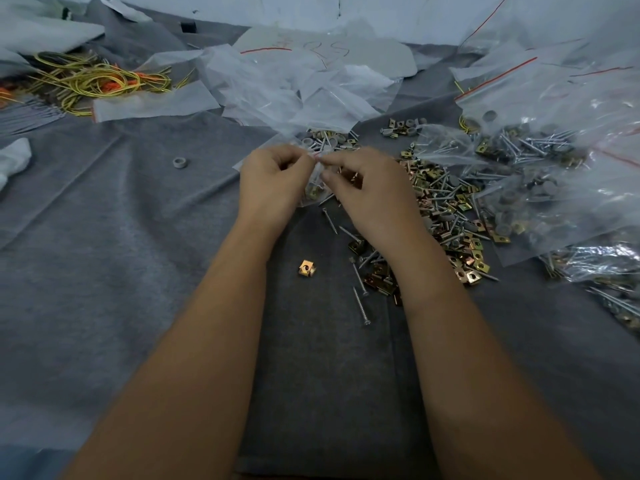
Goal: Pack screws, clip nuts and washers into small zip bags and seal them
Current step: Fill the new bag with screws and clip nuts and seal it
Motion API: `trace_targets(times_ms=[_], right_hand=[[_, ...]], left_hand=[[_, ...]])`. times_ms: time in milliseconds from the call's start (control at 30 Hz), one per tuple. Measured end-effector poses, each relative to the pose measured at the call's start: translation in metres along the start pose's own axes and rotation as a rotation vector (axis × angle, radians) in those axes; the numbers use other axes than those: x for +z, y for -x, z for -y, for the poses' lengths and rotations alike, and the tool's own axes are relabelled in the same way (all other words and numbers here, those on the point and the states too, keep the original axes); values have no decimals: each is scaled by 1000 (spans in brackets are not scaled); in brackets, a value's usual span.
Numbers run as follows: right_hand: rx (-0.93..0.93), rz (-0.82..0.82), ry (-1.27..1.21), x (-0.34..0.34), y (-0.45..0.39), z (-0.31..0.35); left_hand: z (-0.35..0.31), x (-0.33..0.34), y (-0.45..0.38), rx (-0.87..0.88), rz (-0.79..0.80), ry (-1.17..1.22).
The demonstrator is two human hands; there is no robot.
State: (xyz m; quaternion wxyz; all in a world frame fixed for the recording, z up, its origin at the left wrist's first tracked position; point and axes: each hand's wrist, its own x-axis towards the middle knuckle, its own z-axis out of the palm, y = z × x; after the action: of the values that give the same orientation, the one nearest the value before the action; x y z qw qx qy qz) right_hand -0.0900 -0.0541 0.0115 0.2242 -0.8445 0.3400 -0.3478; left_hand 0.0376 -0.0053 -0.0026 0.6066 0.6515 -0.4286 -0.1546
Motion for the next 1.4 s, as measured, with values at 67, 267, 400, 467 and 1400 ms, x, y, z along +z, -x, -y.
trace_targets(times_ms=[67,267,400,467,1400], right_hand=[[47,-14,-58,-8,-1,0],[193,396,108,-45,6,-17],[274,284,235,-65,16,-33],[319,216,343,-77,17,-38],[234,348,367,-58,1,-20]], left_hand=[[1,1,0,-12,-15,-42],[3,0,-2,-48,-31,-92],[4,-1,-2,-45,-21,-97],[4,-1,-1,-41,-14,-106],[6,23,-6,-169,-105,-214]])
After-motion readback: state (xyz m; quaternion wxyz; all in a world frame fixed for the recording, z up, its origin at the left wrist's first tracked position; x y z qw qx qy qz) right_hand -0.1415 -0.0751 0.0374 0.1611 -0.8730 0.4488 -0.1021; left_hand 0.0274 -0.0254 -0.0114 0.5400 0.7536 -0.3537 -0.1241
